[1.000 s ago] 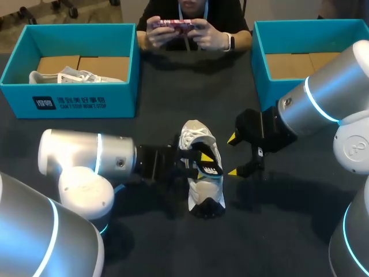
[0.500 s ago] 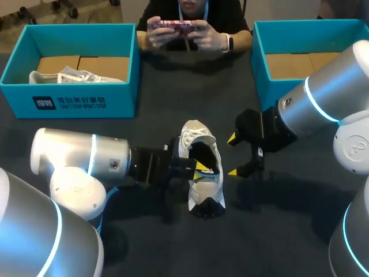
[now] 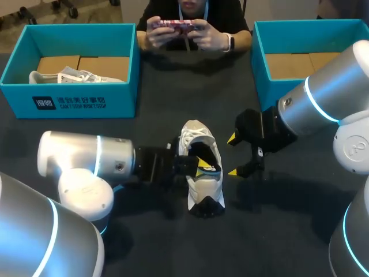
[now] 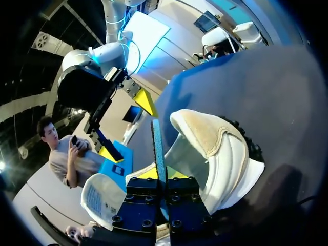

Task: Take the shoe out of the shoebox, open the shoe tongue, remove and reinsert the insole, then place the shoe into the shoebox

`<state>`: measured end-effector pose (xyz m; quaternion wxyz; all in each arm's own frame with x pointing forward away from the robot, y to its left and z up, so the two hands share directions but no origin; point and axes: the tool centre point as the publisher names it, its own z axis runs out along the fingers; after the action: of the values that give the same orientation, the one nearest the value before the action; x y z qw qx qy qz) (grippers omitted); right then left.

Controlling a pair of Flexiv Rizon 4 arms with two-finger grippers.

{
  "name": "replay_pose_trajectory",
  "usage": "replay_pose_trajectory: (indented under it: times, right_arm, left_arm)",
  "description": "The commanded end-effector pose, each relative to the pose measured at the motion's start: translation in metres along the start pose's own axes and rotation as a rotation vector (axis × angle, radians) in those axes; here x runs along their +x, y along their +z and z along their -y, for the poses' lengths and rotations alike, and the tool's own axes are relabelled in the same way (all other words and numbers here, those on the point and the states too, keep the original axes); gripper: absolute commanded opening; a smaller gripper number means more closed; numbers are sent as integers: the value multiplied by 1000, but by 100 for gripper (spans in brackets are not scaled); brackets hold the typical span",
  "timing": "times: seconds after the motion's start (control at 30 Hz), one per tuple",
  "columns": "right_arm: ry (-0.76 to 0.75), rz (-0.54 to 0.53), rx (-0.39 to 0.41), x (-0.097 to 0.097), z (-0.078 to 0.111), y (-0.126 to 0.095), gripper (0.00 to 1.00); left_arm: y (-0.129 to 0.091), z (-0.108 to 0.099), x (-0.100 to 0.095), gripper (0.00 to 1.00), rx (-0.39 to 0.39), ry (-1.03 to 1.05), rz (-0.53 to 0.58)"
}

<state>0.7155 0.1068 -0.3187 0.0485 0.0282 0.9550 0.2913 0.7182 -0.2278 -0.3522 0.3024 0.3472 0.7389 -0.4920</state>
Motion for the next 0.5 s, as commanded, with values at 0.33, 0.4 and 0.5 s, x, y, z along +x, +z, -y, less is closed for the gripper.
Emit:
replay_pose_trajectory:
  times: [0.33,0.4,0.5]
  right_arm:
    - [-1,2,-1,1,0,1,100]
    - [-1,2,-1,1,0,1,100]
    - [-1,2,-1,1,0,1,100]
  left_arm:
    - [-6,11,-7,48,24,-14,-14]
    - [-9,14,-8,53,29,-12,-11]
    - [-12,17,-9,51,33,-13,-7]
